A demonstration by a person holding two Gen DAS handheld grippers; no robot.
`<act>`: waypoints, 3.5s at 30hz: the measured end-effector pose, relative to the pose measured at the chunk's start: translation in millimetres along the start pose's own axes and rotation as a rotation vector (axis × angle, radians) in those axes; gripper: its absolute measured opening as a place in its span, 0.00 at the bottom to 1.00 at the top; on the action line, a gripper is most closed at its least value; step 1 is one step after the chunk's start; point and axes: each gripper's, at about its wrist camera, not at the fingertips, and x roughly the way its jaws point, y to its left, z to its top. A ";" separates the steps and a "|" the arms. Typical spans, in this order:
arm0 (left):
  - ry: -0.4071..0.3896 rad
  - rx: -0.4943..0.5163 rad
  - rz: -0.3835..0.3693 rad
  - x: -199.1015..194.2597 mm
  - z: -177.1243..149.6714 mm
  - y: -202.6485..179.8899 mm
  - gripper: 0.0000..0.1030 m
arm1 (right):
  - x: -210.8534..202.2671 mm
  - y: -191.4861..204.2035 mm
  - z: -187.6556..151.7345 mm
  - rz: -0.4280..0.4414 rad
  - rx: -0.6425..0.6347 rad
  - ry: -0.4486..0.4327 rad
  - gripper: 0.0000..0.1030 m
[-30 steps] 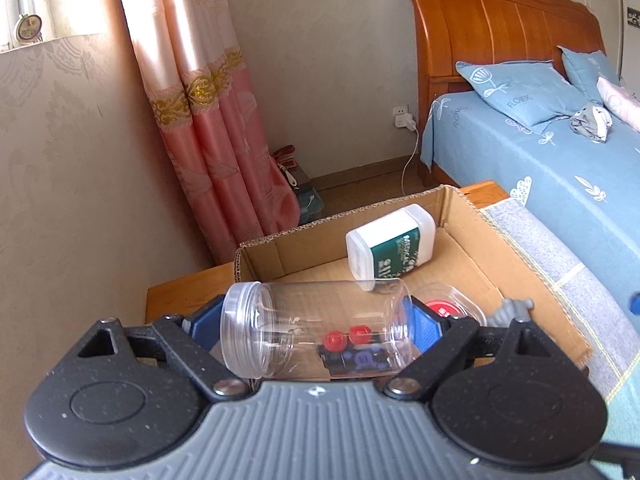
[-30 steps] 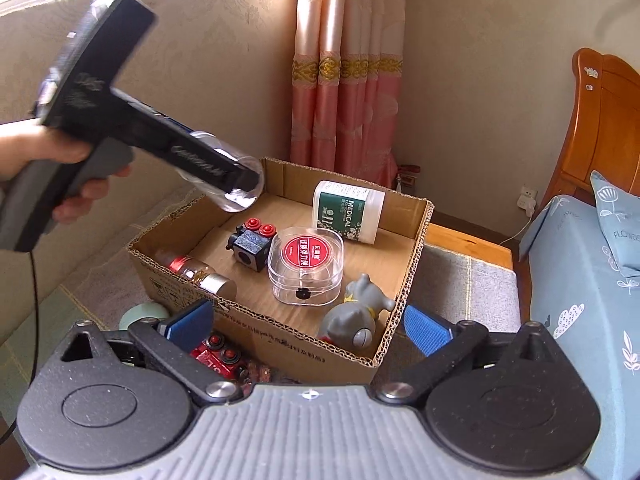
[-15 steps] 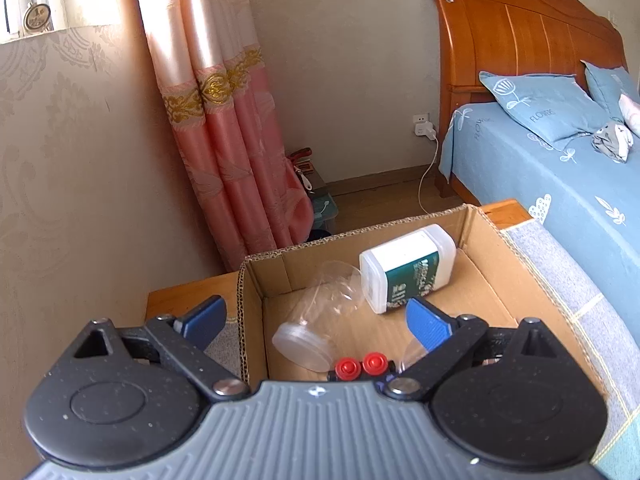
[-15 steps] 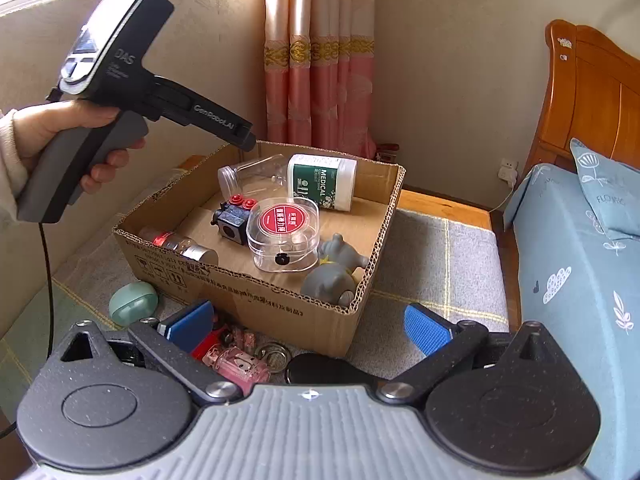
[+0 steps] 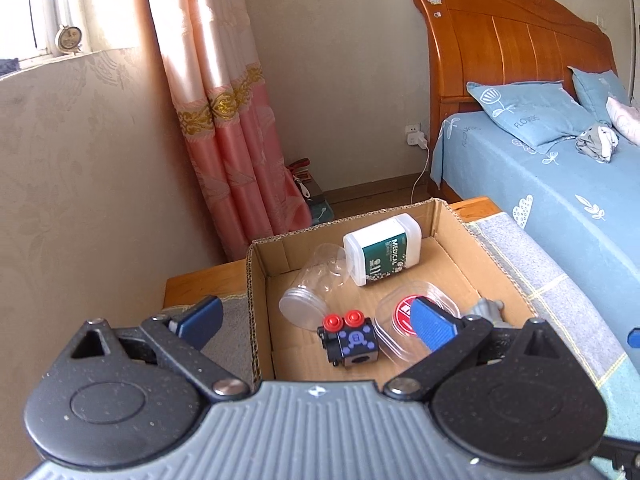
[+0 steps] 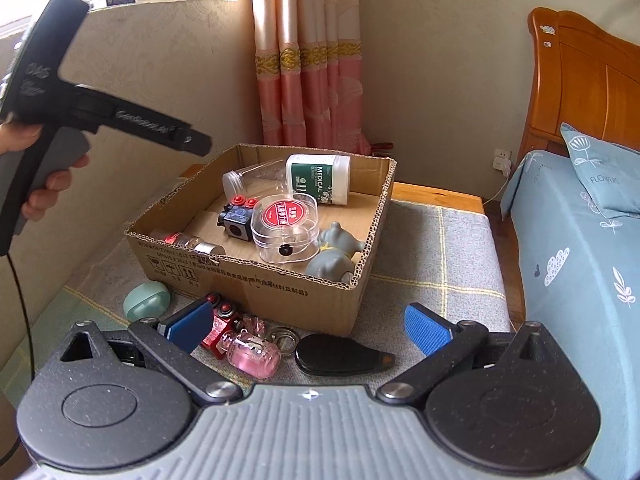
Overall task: Organize rigid objects
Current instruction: 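Lower the cat figurine and clear jar into the box and open both tools, then move left tool to the mint-green round case while right tool approaches the black key fob, then close left tool on the green case while right tool grasps the black key fob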
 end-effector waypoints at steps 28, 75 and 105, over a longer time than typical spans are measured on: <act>0.162 -0.191 0.036 24.2 -168.9 -4.7 0.99 | 37.8 -18.3 -85.6 -0.151 0.070 0.193 1.00; 0.221 -0.370 0.149 35.9 -180.4 21.8 0.99 | 101.7 -18.3 -54.6 -0.093 -0.018 0.148 1.00; 0.161 -0.413 0.040 44.1 -162.1 4.7 0.82 | 108.7 -13.3 -51.4 -0.112 -0.006 0.127 1.00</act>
